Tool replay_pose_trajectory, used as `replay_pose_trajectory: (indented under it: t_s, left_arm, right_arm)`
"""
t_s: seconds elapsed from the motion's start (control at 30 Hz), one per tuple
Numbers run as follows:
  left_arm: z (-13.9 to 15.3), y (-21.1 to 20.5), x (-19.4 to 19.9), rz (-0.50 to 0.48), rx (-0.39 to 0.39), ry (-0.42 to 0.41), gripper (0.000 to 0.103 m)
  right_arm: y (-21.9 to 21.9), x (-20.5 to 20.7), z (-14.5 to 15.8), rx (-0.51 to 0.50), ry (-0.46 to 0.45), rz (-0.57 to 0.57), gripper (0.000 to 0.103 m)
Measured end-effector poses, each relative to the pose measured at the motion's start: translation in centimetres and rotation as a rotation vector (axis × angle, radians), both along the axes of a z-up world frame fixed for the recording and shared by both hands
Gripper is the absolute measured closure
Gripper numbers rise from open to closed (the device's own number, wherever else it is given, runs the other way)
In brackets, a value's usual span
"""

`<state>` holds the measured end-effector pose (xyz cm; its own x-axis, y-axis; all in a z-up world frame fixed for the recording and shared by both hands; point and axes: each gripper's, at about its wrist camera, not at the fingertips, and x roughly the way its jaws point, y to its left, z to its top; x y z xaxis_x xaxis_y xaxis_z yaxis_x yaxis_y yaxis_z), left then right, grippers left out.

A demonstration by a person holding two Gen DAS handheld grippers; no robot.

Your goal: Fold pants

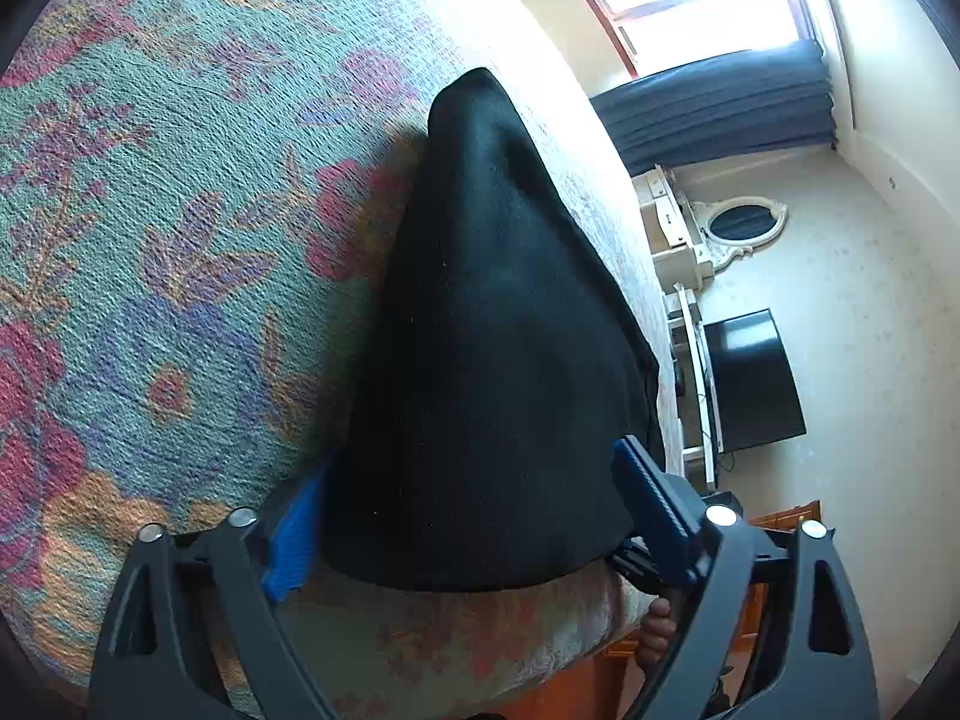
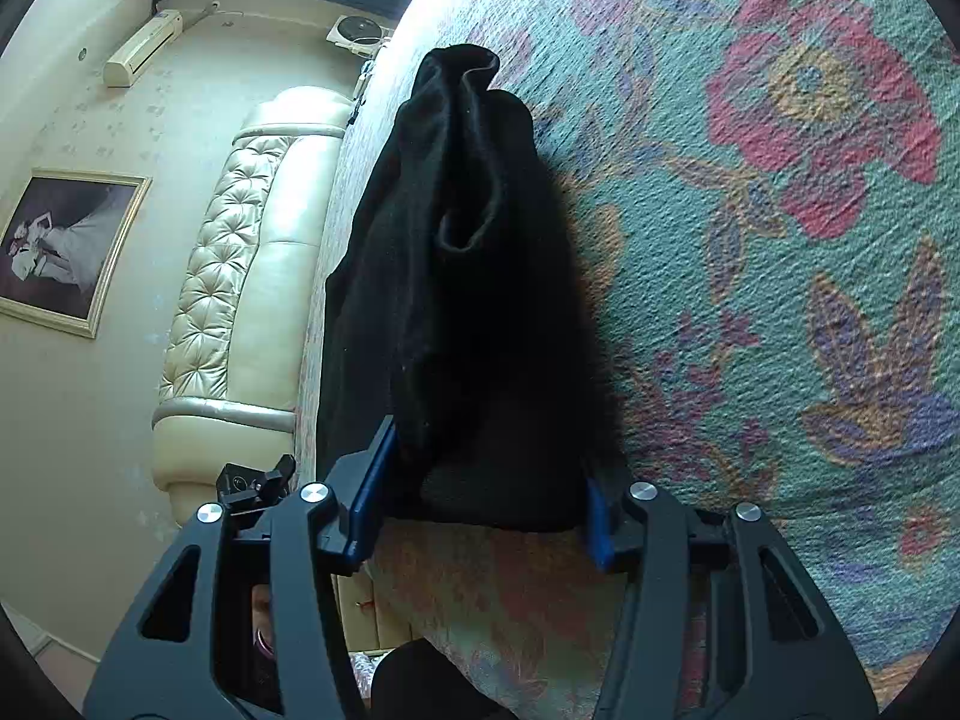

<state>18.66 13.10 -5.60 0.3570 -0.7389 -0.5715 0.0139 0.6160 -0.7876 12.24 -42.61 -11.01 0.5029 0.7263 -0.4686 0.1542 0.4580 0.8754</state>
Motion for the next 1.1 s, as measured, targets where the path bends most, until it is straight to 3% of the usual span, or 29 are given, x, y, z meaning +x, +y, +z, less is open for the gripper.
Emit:
replay_pose_trajectory:
  t_s: [0.1, 0.27, 0.37, 0.63, 1.1]
  left_arm:
    - [-0.1, 0.0, 0.1, 0.001, 0.059, 0.008, 0.044]
    - [-0.3, 0.9, 0.2, 0.001, 0.053, 0.006, 0.059]
    - [0.2, 0.4, 0.4, -0.012, 0.083, -0.013, 0.062]
    - [-0.3, 1.3, 0.4, -0.009, 0.066, -0.003, 0.062]
    - [0.4, 1.4, 0.3, -0.013, 0.083, -0.021, 0.064]
  right_arm:
    - [0.0, -0.1, 0.0, -0.004, 0.0, 0.004, 0.06]
    - [0.7, -0.1, 0.6, -0.008, -0.012, 0.01, 0.068]
    - [1.3, -0.1, 1.4, -0.035, -0.02, 0.007, 0.07]
    - [2.6, -0.2, 2.4, -0.122, -0.03, 0.002, 0.07]
    - [2.5, -0.5, 2.8, -0.128, -0.034, 0.004, 0.071]
